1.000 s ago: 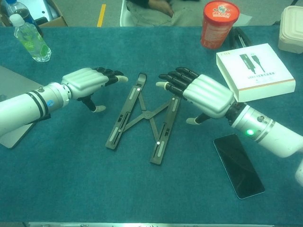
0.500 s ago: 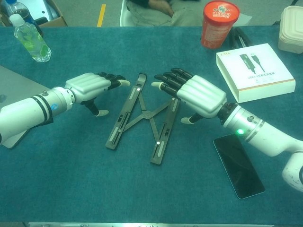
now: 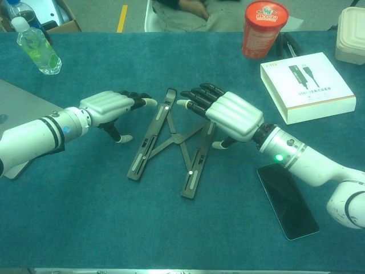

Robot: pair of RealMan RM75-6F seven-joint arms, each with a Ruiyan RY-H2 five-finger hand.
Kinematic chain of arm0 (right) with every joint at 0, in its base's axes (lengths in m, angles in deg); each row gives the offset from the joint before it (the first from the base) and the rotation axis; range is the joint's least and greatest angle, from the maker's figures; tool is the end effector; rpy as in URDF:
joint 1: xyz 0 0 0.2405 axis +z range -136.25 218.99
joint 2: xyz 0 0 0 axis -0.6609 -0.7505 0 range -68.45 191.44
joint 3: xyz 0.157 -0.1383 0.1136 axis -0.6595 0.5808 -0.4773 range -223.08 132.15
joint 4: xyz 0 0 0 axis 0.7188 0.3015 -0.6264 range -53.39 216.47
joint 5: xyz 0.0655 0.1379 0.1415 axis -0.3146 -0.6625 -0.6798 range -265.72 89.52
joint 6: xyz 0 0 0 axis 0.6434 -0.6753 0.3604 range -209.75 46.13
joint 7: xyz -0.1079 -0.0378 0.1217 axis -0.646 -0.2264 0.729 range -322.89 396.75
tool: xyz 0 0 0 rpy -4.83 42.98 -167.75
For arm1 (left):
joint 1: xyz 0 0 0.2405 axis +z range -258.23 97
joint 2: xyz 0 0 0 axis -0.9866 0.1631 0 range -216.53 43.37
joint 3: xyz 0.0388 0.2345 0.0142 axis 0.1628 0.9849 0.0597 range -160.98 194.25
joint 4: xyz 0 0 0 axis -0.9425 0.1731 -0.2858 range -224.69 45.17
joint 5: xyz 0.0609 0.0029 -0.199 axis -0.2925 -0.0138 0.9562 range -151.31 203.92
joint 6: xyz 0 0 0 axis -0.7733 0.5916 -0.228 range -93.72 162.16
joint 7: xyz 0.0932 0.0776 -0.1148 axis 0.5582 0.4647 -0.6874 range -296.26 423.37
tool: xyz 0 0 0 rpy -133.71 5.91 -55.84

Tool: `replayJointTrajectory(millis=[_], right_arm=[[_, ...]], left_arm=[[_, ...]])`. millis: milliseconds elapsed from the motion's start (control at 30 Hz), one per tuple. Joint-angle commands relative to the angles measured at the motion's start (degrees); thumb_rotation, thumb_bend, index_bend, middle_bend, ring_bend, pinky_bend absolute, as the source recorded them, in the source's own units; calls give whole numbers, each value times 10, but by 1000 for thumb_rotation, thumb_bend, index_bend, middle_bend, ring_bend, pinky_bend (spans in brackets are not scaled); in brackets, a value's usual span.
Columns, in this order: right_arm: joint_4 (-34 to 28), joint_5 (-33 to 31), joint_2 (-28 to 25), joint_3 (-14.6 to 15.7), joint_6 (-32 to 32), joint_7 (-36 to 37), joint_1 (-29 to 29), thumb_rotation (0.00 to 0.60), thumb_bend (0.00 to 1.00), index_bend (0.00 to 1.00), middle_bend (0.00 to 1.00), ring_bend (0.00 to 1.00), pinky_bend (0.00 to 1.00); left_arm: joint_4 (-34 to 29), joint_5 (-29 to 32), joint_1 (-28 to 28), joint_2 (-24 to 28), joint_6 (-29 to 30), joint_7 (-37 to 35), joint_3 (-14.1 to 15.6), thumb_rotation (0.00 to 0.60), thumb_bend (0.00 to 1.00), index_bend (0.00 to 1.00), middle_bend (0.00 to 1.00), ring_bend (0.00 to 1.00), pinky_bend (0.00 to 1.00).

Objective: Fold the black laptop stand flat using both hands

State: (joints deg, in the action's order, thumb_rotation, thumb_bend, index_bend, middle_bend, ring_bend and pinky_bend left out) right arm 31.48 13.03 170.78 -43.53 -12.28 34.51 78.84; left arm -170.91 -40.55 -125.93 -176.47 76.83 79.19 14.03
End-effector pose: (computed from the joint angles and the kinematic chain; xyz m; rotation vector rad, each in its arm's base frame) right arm -0.1404 -0.2914 -0.1029 2.1621 -0.4711 1.1339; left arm -0.1503 0.3204 -0.0740 -2.1750 -1.0032 -0.7018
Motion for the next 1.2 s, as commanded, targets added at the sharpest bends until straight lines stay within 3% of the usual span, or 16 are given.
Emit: replayJointTrajectory(millis=[33, 1200], right_arm=[[3, -1, 4, -1, 1, 2, 2, 600, 0, 0, 0, 0, 0], [53, -20, 55, -17, -7, 2, 36, 600, 0, 0, 0, 0, 0]], left_arm=[[0, 3, 0, -1, -2, -3, 0, 600, 296, 0, 0, 0, 45], [-9, 4, -1, -3, -11, -36, 2, 600, 296, 0, 0, 0, 45]])
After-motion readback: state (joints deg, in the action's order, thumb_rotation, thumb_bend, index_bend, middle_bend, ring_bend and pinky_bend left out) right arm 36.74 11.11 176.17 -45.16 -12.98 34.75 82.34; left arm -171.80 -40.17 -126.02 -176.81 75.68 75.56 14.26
